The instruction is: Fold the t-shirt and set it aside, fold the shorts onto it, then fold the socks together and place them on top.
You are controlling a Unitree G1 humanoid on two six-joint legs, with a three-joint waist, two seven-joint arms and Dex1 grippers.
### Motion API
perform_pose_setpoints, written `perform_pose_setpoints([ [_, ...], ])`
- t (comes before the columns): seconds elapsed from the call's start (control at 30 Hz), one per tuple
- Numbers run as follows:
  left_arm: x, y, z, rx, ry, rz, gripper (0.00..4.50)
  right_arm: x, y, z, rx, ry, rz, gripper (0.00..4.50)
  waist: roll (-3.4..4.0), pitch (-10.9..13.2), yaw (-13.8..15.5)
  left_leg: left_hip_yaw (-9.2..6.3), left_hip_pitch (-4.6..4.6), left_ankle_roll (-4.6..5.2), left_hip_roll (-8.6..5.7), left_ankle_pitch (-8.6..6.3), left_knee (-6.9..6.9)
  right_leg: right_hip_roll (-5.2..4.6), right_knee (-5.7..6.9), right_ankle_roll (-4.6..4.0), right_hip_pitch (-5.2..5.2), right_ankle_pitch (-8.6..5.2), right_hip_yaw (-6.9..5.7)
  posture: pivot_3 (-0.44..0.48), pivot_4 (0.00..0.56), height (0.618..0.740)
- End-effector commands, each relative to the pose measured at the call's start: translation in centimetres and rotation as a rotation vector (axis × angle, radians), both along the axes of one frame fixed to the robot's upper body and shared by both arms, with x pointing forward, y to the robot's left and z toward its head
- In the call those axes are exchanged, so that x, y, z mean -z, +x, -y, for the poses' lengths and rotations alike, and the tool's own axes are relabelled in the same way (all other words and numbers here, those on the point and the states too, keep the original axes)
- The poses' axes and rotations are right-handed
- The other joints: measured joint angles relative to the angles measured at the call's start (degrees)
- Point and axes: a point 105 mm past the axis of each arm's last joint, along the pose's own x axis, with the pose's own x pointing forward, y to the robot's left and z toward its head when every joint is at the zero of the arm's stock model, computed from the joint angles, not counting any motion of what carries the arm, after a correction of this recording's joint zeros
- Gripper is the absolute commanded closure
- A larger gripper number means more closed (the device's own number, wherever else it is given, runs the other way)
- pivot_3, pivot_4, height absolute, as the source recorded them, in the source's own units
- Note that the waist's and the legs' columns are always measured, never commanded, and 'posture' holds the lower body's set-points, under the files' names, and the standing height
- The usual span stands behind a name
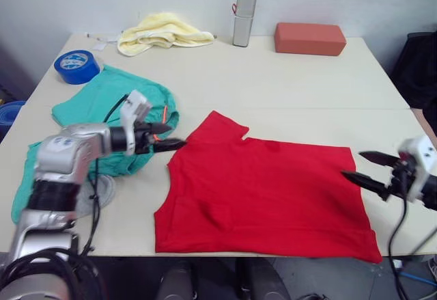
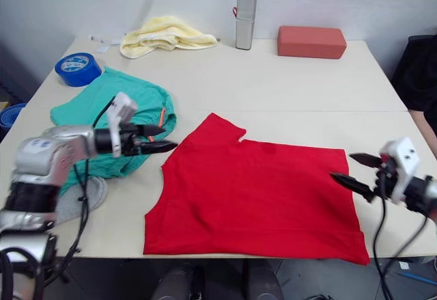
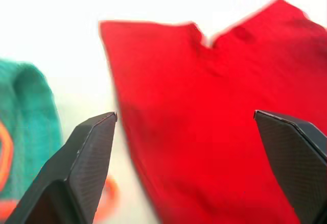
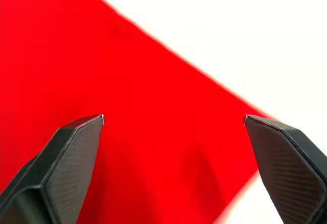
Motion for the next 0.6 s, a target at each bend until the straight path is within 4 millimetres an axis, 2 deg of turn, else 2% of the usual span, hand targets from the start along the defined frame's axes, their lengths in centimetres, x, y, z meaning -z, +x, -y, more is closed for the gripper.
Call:
perform_pose_setpoints([
  [0.03,-0.2,2.0,0.6,-0.031,0.013,0.009,0.0,0.2,1.5,0.5,0.047,-0.001,-0.022,0.02,-0.02,0.0,0.3,0.05,-0.03,-0.02,0.0,-0.03,0.11,0.12,0.02,0.01,-0.02,-0.01,-0.04,0.0,0.15,0.74],
  [0.13,0.4,3.4,1.8,-0.029,0.024,-0.027,0.0,0.3,2.9,1.0,0.078,-0.022,-0.036,0.02,-0.03,0.1,0.7,0.19,-0.01,0.0,0.0,-0.04,0.22,0.22,0.08,0.09,-0.04,0.04,-0.16,0.0,0.15,0.74],
  [0.27,1.4,5.1,2.3,-0.069,0.063,-0.026,0.0,0.0,4.6,2.2,0.147,-0.023,-0.052,0.02,-0.03,0.1,0.6,0.35,0.07,0.1,-0.05,0.01,0.29,0.2,0.15,0.22,-0.03,0.14,-0.04,0.0,0.15,0.74],
  [0.4,2.1,5.8,2.7,-0.089,0.056,-0.062,0.0,0.6,5.1,2.9,0.161,-0.05,-0.1,0.02,-0.03,0.1,0.5,0.41,0.1,0.07,0.02,0.0,0.24,0.24,0.2,0.22,-0.08,0.14,0.01,0.0,0.15,0.74],
  [0.5,3.4,6.0,3.6,-0.083,0.07,-0.095,0.0,0.8,6.3,4.0,0.254,0.0,-0.144,0.02,-0.03,0.1,0.3,0.59,0.09,0.07,0.0,0.0,0.24,0.21,0.28,0.22,-0.19,0.14,0.07,0.0,0.15,0.74],
  [0.6,4.1,6.1,4.1,-0.083,0.072,-0.122,0.0,1.5,6.7,4.0,0.249,-0.008,-0.189,0.02,-0.03,0.1,0.1,0.66,0.12,0.08,0.0,0.0,0.29,0.19,0.34,0.22,-0.2,0.14,0.12,0.0,0.15,0.74],
])
